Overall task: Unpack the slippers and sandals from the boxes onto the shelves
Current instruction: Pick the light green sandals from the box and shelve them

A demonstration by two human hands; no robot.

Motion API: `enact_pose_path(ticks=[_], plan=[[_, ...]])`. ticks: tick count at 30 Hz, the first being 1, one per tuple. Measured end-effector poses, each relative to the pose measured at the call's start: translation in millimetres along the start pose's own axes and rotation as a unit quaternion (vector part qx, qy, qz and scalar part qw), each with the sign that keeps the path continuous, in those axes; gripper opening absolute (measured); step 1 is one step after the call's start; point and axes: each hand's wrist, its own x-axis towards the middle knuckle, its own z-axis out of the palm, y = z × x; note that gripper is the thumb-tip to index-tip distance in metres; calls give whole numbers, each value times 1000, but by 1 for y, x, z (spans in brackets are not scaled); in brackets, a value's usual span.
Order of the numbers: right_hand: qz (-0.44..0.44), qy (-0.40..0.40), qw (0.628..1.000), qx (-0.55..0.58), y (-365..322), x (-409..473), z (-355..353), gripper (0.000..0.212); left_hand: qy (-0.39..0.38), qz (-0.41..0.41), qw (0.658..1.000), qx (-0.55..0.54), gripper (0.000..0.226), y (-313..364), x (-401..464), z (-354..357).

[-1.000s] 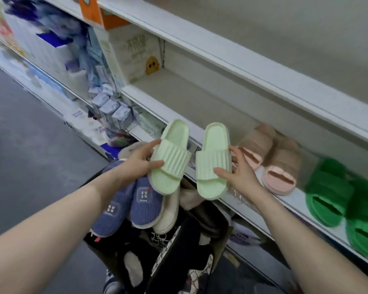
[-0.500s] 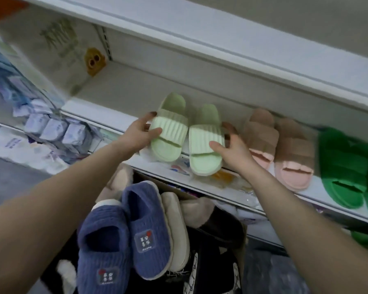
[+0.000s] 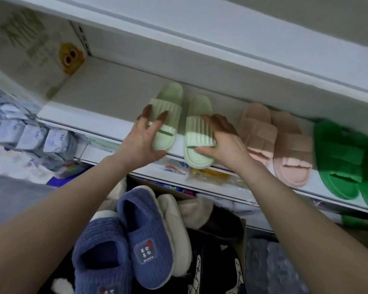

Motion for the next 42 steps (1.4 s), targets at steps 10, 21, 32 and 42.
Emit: enact_pose_path(ticks=[10, 21, 32, 42], plan=[[43, 29, 999, 15, 0, 19, 8, 91, -29, -15, 999, 39, 110, -4, 19, -5], [12, 33, 995, -91, -14, -54, -12, 70, 26, 87, 992, 86, 70, 39, -16, -13], [25, 108, 971, -210, 25, -271, -102, 57, -44, 350, 925, 140, 50, 217, -89, -6], [147, 151, 939, -273, 120, -519, -192, 56, -37, 501, 859, 103, 44, 473, -165, 49]])
